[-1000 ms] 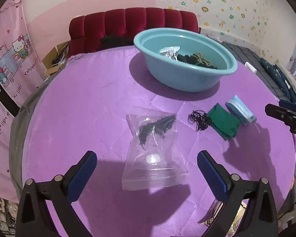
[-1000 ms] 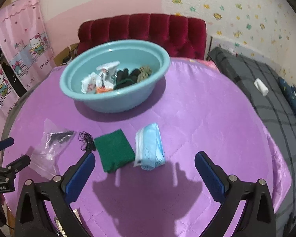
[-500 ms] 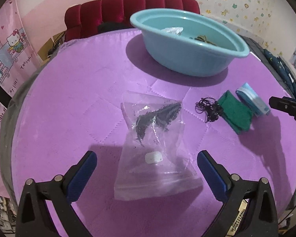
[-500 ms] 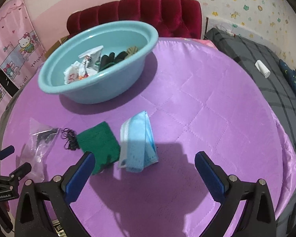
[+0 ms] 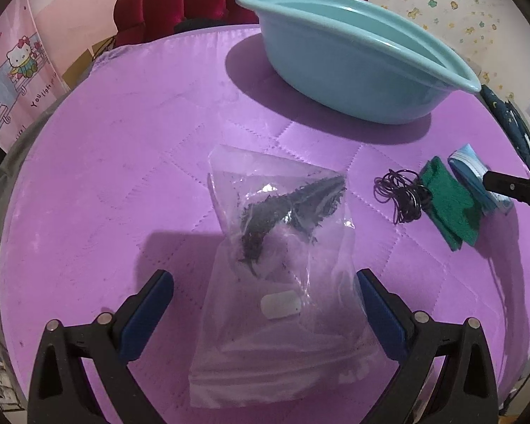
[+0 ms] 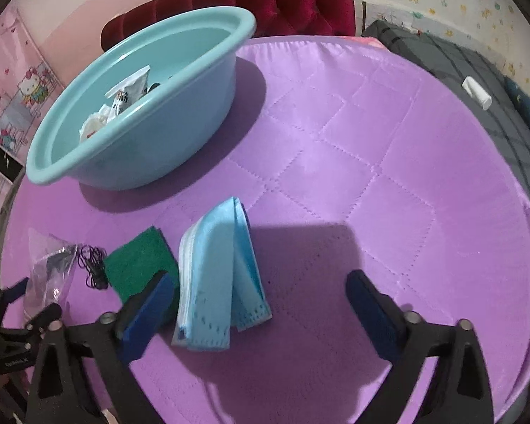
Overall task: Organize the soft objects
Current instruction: 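Withdraw both tools and move toward the clear zip bag, then grasp the blue face mask with the right tool while the left tool grasps the clear zip bag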
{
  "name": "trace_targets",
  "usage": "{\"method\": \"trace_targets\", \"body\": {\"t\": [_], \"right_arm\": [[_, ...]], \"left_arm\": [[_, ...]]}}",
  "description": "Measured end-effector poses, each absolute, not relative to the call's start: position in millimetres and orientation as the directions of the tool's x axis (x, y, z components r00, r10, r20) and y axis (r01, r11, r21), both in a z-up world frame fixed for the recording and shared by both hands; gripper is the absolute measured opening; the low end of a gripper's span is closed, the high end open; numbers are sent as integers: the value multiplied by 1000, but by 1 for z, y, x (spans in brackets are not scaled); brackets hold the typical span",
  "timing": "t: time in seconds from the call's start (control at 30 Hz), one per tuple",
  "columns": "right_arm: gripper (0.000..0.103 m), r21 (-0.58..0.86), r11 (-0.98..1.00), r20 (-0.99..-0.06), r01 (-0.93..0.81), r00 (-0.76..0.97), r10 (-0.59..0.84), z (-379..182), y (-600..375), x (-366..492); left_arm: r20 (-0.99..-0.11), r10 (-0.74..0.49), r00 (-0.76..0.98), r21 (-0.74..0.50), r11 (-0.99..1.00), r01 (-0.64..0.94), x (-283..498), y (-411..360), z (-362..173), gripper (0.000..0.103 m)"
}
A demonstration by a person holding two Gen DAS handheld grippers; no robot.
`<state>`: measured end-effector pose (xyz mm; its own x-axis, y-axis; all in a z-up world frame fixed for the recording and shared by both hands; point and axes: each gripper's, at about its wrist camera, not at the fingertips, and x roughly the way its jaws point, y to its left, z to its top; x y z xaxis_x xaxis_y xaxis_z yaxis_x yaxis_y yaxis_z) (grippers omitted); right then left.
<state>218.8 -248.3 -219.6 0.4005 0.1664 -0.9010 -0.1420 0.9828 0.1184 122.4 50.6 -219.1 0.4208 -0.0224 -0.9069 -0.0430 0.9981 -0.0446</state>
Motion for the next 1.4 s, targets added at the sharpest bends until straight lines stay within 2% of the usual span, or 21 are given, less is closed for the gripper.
{"method": "trace_targets", "body": {"t": [0.1,0.17,0.2,0.27,0.3,0.33,0.37,0.43,0.53,1.4], "right_arm": [[81,159,977,-901,-142,383,202,-223,-248,224],[62,198,969,-897,-147,371,240,-225,-246,225],[56,201,968,-897,-151,369,244,-225,-245,225],[25,190,968,-901,-165,362,239,-227,-240,225],[23,194,966,-901,-174,357,245,-227,-237,225],[19,186,967,-901,-175,362,239,-226,-236,224],[15,184,967,-899,-174,367,237,-225,-236,223],[15,183,968,-895,-170,379,236,-221,-236,220],[14,159,971,-894,-177,391,218,-215,-233,216],[15,134,975,-875,-177,441,200,-165,-229,172]], "left_arm": [[-909,-33,416,-56,997,-45,125,52,-221,103],[-908,-40,418,-64,997,-43,127,53,-221,102],[-907,-53,418,-77,996,-39,127,53,-221,97],[-903,-53,427,-74,997,-34,127,52,-216,73],[-897,-51,439,-73,997,-32,126,52,-213,60],[-894,-60,443,-82,996,-30,126,52,-212,53],[-892,-76,445,-98,995,-27,126,52,-210,51],[-891,-78,448,-98,995,-22,125,51,-207,46],[-887,-81,455,-97,995,-12,121,50,-202,44],[-844,-119,524,-125,992,24,90,37,-138,43]]}}
